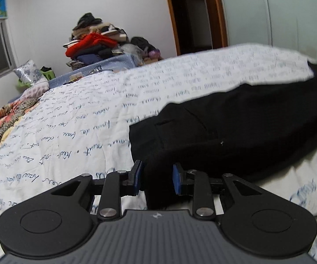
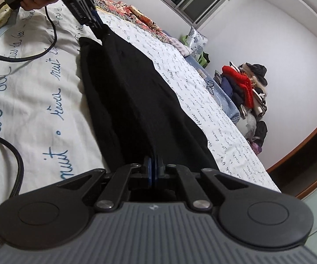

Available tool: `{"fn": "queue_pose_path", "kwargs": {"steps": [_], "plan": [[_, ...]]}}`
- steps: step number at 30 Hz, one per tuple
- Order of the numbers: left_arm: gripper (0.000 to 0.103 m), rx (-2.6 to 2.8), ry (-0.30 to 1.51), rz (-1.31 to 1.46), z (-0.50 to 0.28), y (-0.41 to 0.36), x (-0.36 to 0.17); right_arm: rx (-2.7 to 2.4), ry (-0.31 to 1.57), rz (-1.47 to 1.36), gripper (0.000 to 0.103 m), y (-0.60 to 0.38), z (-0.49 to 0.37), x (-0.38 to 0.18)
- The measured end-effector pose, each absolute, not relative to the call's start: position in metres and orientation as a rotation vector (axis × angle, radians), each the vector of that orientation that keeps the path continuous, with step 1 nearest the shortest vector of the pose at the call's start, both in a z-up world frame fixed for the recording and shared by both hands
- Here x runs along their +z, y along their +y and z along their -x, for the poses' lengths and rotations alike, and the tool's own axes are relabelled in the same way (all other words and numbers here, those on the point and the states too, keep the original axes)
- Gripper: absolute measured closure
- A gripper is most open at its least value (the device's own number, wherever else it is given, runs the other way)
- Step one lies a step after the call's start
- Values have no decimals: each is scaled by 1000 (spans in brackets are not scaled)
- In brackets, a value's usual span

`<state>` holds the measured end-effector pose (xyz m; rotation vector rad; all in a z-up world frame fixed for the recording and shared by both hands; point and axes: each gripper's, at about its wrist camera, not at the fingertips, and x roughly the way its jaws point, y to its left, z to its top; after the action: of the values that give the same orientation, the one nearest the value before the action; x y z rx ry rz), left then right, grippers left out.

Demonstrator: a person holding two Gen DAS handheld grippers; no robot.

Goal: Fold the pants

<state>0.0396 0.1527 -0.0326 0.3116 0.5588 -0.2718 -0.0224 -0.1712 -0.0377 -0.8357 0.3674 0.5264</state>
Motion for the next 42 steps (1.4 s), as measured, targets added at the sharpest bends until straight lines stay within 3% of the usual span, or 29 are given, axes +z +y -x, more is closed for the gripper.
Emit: {"fn": "queue_pose_path", "kwargs": {"steps": [6,8,10,11,16,22,29,34,42], "plan": [[68,-244,575,-340,-32,156,-34,544,396,859,99,-173,24,-48],[57,-206,548,-379,-26,153,-29,542,398,874,99,-171,25,-52],[31,-168,517,-422,-21,154,-23,542,397,867,99,-173,28,-52],[27,-148,510,-434,-19,156,-21,542,395,860,99,-174,29,-51],[27,-123,502,-381,-26,150,4,538,390,841,98,-178,36,-53],[27,-340,485,-388,-43,59,19,543,390,857,97,-174,44,-55],[27,-549,488,-471,-44,-52,-17,550,425,825,96,-181,49,-48],[27,-616,525,-618,-28,-77,-52,442,466,676,94,-231,48,-17],[27,-827,586,-278,-47,-107,-13,310,627,510,94,-287,29,-24]]}}
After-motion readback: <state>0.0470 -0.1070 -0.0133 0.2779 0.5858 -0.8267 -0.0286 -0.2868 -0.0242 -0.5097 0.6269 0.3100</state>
